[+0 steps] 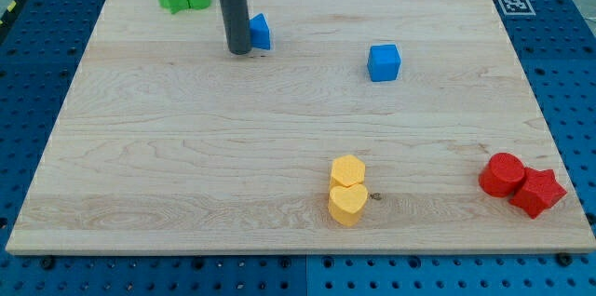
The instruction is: Slide the blue triangle below the green star
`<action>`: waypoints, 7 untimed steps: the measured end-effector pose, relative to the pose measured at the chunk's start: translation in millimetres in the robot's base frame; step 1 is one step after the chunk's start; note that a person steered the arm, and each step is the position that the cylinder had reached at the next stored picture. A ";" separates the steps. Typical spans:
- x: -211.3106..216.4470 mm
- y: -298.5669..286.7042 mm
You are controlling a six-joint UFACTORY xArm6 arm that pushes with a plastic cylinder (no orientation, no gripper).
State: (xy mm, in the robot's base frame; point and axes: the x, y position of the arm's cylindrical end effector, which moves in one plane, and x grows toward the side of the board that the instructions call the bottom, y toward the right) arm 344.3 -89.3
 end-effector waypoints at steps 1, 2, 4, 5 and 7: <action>17.0 48.9; 16.5 97.6; -18.0 16.4; -18.0 -50.1; -4.2 -37.1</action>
State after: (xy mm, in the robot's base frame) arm 340.1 -126.4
